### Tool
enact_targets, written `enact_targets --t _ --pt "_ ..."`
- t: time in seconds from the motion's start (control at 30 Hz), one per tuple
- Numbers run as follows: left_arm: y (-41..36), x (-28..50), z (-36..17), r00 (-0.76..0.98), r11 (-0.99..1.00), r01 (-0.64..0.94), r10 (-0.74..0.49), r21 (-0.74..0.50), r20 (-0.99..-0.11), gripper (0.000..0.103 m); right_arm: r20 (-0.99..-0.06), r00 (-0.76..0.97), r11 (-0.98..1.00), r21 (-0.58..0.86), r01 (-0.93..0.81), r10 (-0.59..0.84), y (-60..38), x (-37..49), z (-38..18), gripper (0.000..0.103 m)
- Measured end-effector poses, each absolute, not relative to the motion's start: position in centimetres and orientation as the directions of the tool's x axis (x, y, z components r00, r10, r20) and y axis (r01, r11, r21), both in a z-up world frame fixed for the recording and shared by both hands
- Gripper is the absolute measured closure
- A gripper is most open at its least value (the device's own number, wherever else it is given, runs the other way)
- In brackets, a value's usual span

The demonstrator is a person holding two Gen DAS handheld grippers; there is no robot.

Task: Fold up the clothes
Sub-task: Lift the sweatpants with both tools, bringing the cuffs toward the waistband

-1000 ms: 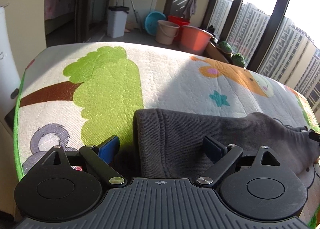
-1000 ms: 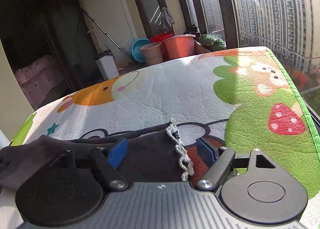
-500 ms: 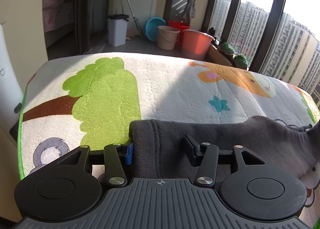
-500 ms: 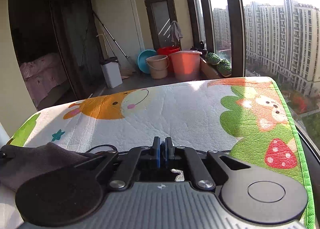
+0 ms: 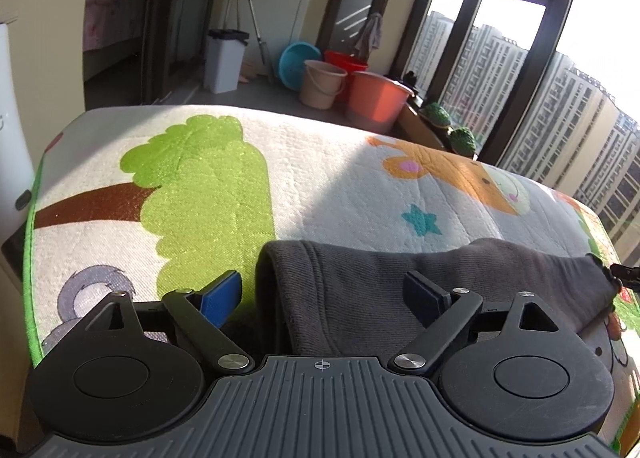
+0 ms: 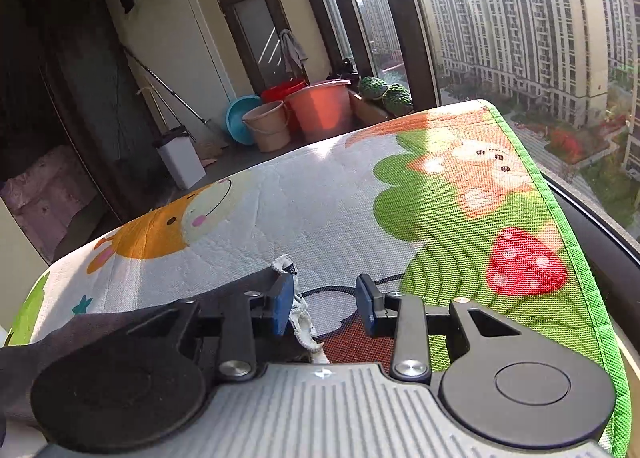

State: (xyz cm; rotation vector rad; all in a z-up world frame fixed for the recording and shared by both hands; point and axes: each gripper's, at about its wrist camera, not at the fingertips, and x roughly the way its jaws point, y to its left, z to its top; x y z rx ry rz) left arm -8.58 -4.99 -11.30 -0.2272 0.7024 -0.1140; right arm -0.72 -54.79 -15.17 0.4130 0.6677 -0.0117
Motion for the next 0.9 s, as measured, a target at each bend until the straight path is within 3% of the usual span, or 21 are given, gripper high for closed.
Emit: enact_targets --t 0.03,0.17,0.27,0.33,0.4,0.43,0.63,0.7,0.8,0.9 --pt "-5.2 -8.4 -11.3 0.755 0.967 0.035 -0.190 -0.251 -0.628 0.009 -0.599 0.785 0.907 0.403 0.126 0.157 -55.0 -0.7 -15.3 0.045" --pt "-6.1 -7.0 -12.5 0.710 0.974 0.007 -0.165 -0.227 -0.684 0.009 -0.629 0.744 0.911 0.406 0.065 0.227 -53.4 -0.2 -16.2 0.044" --pt "-7.0 -6.9 -12.9 0.718 0.985 0.018 -0.131 -0.170 -0.684 0.014 -0.643 0.730 0.929 0.369 0.031 0.231 -51.5 -0.2 -17.0 0.060" --pt "-7.5 -6.9 -12.9 0.727 0.991 0.025 -0.107 -0.129 -0.678 0.042 -0.628 0.742 0.938 0.346 -0.001 0.232 -50.6 -0.2 -16.5 0.077" --pt "-7.5 -6.7 -12.5 0.736 0.991 0.023 -0.104 -0.130 -0.669 0.053 -0.617 0.751 0.939 0.344 -0.011 0.235 -50.1 0.0 -15.9 0.081" --pt "-7.4 -6.6 -12.2 0.744 0.990 0.019 -0.106 -0.137 -0.660 0.054 -0.610 0.756 0.939 0.344 -0.016 0.236 -49.9 0.2 -15.5 0.083" --pt "-7.1 -6.0 -9.0 0.841 0.995 0.015 -0.064 -0.094 -0.537 0.054 -0.488 0.823 0.928 0.354 -0.118 0.291 -48.4 1.6 -11.5 0.083" --pt "-6.2 -5.8 -9.5 0.834 0.993 -0.048 -0.022 -0.112 -0.552 0.051 -0.479 0.828 0.924 0.365 -0.114 0.292 -48.2 2.2 -11.3 0.082" --pt "-4.8 -5.5 -10.2 0.817 0.980 -0.144 0.040 -0.137 -0.576 0.046 -0.543 0.797 0.926 0.373 -0.054 0.265 -48.2 2.8 -12.9 0.079" --pt "-3.4 -5.3 -10.9 0.796 0.957 -0.240 0.099 -0.161 -0.597 0.028 -0.615 0.779 0.957 0.283 0.070 0.125 -48.8 2.4 -14.9 0.077"
